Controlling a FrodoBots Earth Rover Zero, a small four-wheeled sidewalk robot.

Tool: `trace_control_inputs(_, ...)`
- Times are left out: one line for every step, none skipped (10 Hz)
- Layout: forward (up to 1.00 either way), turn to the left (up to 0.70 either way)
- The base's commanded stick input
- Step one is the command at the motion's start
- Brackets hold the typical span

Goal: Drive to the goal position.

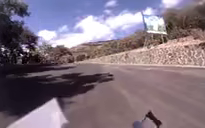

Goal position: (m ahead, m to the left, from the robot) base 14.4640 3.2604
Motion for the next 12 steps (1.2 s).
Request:
trace_control_inputs(0.70, 0.00)
trace_control_inputs(0.70, 0.00)
trace_control_inputs(0.70, 0.00)
trace_control_inputs(0.70, 0.00)
trace_control_inputs(0.70, 0.00)
trace_control_inputs(0.70, 0.00)
trace_control_inputs(0.70, 0.00)
trace_control_inputs(0.70, 0.00)
trace_control_inputs(0.70, 0.00)
trace_control_inputs(0.70, 0.00)
trace_control_inputs(0.70, 0.00)
trace_control_inputs(0.70, 0.00)
